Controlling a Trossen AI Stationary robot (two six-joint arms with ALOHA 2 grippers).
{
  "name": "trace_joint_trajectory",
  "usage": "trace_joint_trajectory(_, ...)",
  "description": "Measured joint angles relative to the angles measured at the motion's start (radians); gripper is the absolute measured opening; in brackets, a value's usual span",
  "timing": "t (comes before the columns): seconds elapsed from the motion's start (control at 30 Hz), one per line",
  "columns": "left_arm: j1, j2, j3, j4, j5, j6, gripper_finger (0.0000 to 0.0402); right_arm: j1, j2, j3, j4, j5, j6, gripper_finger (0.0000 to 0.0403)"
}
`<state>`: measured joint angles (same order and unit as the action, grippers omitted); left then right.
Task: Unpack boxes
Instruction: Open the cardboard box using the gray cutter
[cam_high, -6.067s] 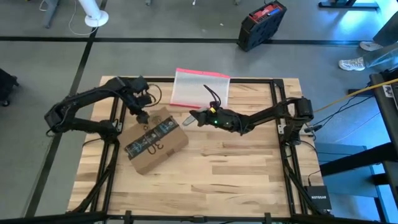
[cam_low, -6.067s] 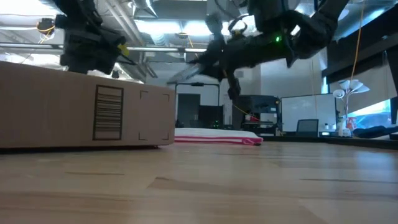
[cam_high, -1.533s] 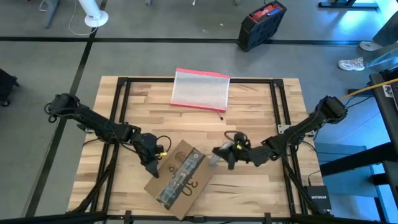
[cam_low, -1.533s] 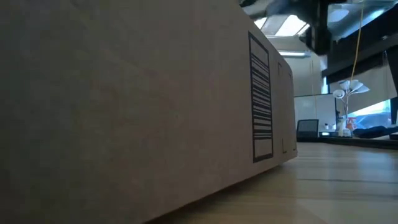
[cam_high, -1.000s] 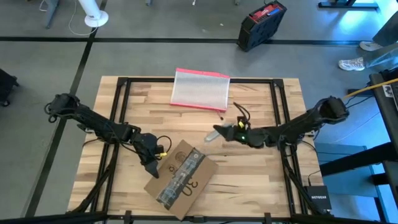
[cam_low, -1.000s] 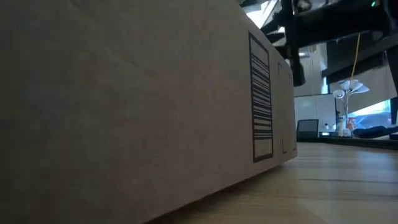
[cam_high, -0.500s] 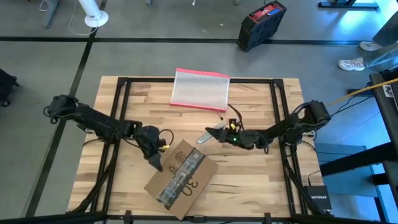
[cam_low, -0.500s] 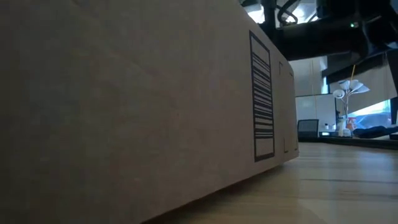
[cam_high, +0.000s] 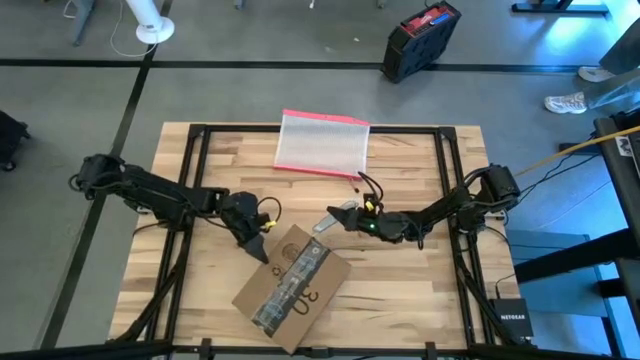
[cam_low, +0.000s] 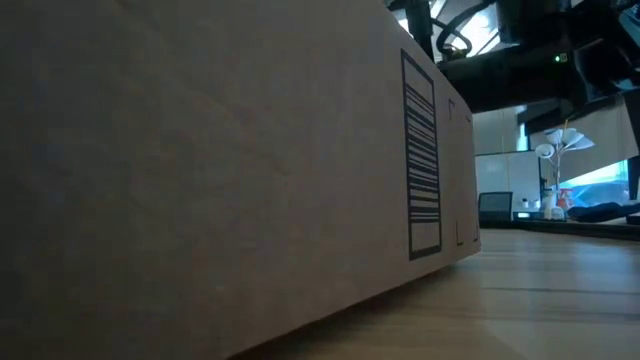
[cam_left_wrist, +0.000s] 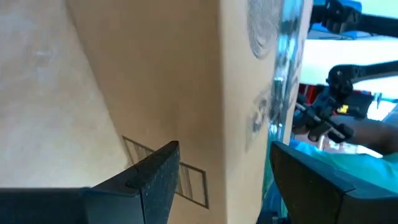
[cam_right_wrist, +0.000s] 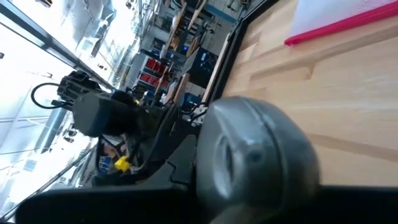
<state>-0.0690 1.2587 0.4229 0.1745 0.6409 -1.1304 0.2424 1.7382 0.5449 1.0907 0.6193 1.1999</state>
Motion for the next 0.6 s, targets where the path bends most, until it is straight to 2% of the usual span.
trace_joint_trajectory(0.37, -0.077, 0.0, 0.0, 0.009, -0.042, -0.06, 0.0239, 0.001, 0.0, 0.0, -0.015, -0.037, 0.001, 0.0065)
trace_joint_trajectory(0.6, -0.125, 0.072, 0.025, 0.041, -0.059, -0.073, 0.0239, 0.021, -0.001, 0.0, -0.021, 0.006, 0.001, 0.0065)
